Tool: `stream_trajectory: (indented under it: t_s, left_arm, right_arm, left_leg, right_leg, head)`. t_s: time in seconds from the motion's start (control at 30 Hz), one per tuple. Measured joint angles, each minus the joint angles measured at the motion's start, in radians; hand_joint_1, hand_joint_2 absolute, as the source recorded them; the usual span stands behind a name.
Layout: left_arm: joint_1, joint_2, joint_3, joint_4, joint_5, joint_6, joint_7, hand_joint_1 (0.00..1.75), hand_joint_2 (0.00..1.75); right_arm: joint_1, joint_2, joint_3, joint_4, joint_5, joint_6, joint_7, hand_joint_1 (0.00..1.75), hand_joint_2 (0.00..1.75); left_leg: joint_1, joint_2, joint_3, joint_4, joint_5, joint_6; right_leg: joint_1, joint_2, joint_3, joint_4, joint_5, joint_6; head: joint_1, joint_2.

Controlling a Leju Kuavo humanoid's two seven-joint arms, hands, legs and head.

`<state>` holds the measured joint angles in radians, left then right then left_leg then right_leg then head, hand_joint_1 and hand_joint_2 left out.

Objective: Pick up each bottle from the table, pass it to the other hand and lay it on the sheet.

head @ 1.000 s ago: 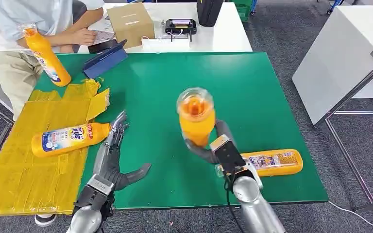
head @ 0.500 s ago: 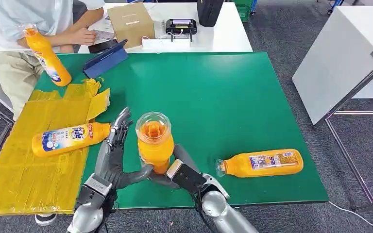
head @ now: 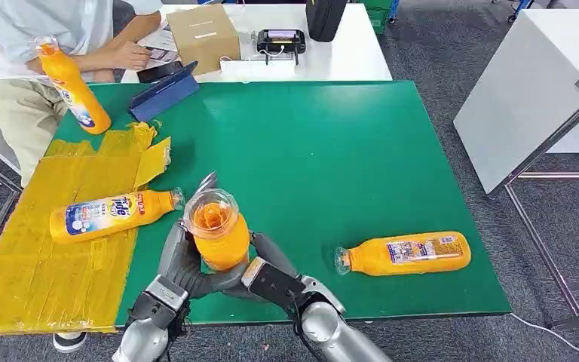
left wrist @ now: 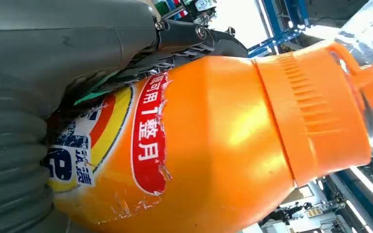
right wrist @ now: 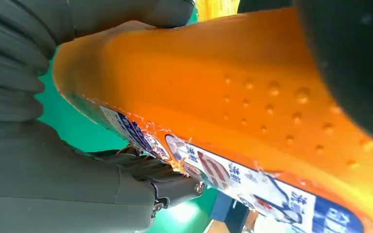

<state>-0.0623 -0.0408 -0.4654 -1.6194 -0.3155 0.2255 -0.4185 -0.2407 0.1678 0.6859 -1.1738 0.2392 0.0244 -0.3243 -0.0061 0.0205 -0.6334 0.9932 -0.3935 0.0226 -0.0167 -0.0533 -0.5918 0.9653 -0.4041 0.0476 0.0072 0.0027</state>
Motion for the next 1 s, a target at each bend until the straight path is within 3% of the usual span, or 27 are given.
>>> stream_trajectory:
  t_s: [0.13, 0.17, 0.2, 0.63, 0.67, 0.7, 0.9, 1.0]
  left_arm:
    - [-0.003, 0.001, -0.008, 0.01, -0.004, 0.004, -0.001, 0.03, 1.75]
    - [-0.005, 0.001, -0.008, 0.012, -0.004, 0.005, -0.002, 1.68, 1.75]
    - [-0.007, 0.002, -0.008, 0.014, -0.004, 0.005, -0.003, 1.75, 1.75]
    - [-0.012, 0.003, -0.009, 0.026, 0.044, 0.021, -0.016, 1.75, 1.75]
    - [-0.013, 0.003, -0.008, 0.026, 0.045, 0.023, -0.016, 1.75, 1.75]
    - [-0.013, 0.003, -0.008, 0.026, 0.047, 0.023, -0.016, 1.75, 1.75]
    - [-0.03, 0.006, 0.008, 0.028, -0.032, 0.111, -0.004, 1.75, 1.75]
    - [-0.05, 0.015, 0.023, 0.036, -0.232, 0.217, 0.068, 1.75, 1.75]
  right_arm:
    - [0.001, 0.0, 0.001, 0.001, 0.003, -0.007, -0.001, 1.75, 1.75]
    - [0.001, 0.0, 0.001, 0.001, 0.006, -0.01, -0.001, 1.75, 1.75]
    - [0.001, 0.0, 0.001, 0.001, 0.008, -0.014, -0.001, 1.75, 1.75]
    - [0.001, -0.003, 0.003, 0.002, 0.041, -0.065, -0.006, 1.73, 1.75]
    - [0.001, -0.003, 0.003, 0.0, 0.043, -0.071, -0.006, 0.77, 1.75]
    - [0.002, -0.003, 0.003, -0.002, 0.046, -0.076, -0.006, 0.0, 0.0]
    - [0.018, -0.013, 0.003, -0.041, 0.089, -0.171, -0.025, 0.0, 0.0]
    - [0.035, -0.024, -0.03, -0.099, 0.088, -0.243, -0.033, 0.0, 0.0]
  left_leg:
    - [0.0, 0.0, 0.0, 0.0, 0.0, 0.0]
    - [0.0, 0.0, 0.0, 0.0, 0.0, 0.0]
    - [0.0, 0.0, 0.0, 0.0, 0.0, 0.0]
    - [0.0, 0.0, 0.0, 0.0, 0.0, 0.0]
    - [0.0, 0.0, 0.0, 0.0, 0.0, 0.0]
    - [0.0, 0.0, 0.0, 0.0, 0.0, 0.0]
    - [0.0, 0.0, 0.0, 0.0, 0.0, 0.0]
    - [0.0, 0.0, 0.0, 0.0, 0.0, 0.0]
  right_leg:
    - [0.0, 0.0, 0.0, 0.0, 0.0, 0.0]
    - [0.0, 0.0, 0.0, 0.0, 0.0, 0.0]
    - [0.0, 0.0, 0.0, 0.0, 0.0, 0.0]
    - [0.0, 0.0, 0.0, 0.0, 0.0, 0.0]
    - [0.0, 0.0, 0.0, 0.0, 0.0, 0.0]
    - [0.0, 0.0, 0.0, 0.0, 0.0, 0.0]
    - [0.0, 0.0, 0.0, 0.0, 0.0, 0.0]
    - [0.0, 0.0, -0.001, 0.0, 0.0, 0.0]
  head:
    - [0.0, 0.0]
    - [0.0, 0.0]
    - [0.0, 0.0]
    - [0.0, 0.0]
    - [0.0, 0.0]
    - [0.0, 0.0]
    - [0.0, 0.0]
    - [0.0, 0.0]
